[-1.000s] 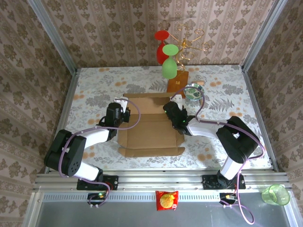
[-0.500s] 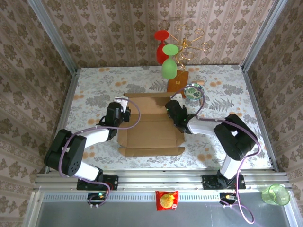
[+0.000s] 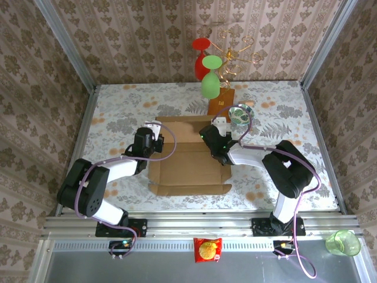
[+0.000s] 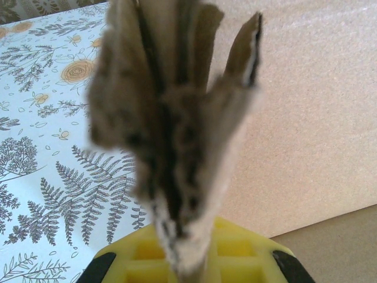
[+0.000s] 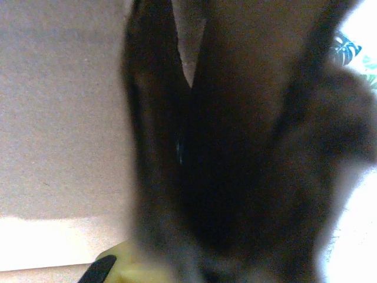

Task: Fold the paper box

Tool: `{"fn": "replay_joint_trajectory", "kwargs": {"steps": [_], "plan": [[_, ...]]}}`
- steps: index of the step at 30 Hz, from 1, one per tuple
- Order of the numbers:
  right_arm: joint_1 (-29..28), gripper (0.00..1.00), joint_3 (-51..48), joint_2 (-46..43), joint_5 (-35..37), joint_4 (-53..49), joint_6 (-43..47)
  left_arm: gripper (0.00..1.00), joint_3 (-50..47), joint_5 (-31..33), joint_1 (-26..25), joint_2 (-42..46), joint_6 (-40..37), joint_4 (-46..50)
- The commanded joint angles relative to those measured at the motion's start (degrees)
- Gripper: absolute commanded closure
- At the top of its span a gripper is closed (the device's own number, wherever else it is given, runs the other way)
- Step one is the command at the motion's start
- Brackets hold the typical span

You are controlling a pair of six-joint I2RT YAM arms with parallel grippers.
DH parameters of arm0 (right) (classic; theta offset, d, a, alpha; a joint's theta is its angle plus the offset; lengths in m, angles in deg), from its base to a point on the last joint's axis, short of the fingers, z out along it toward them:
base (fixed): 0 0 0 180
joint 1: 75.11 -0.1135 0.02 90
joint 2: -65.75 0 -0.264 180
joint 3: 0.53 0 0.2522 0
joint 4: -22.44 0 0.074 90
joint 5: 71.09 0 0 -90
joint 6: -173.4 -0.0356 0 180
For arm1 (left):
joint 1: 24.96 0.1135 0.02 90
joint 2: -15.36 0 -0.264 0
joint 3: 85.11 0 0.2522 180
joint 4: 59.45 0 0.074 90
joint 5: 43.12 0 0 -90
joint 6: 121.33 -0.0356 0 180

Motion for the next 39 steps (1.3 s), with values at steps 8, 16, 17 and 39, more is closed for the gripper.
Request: {"fn": "replay_joint_trajectory", "kwargs": {"steps": [8,16,17,39], "plan": [[0.4,1.00,0.8,0.3,2.6,-4.0,-0.5,0.77,-0.5,-1.9,2.0,-2.3,2.5,-0.3],[0.4,1.00,1.2,0.2,0.8,-3.4,1.1,0.73,0.7,-2.6,3.0,-5.3,4.2,-1.9],[0.4,1.00,1.2,0.2,0.6,-3.4,1.2,0.75,0.6,-2.1,3.0,-5.4,4.7,-2.3],[0.5,1.00,1.9,-0.5,-0.1,-6.5,-0.2,0.62,-3.8,0.6,0.2,2.8,9.4,-4.6]]}}
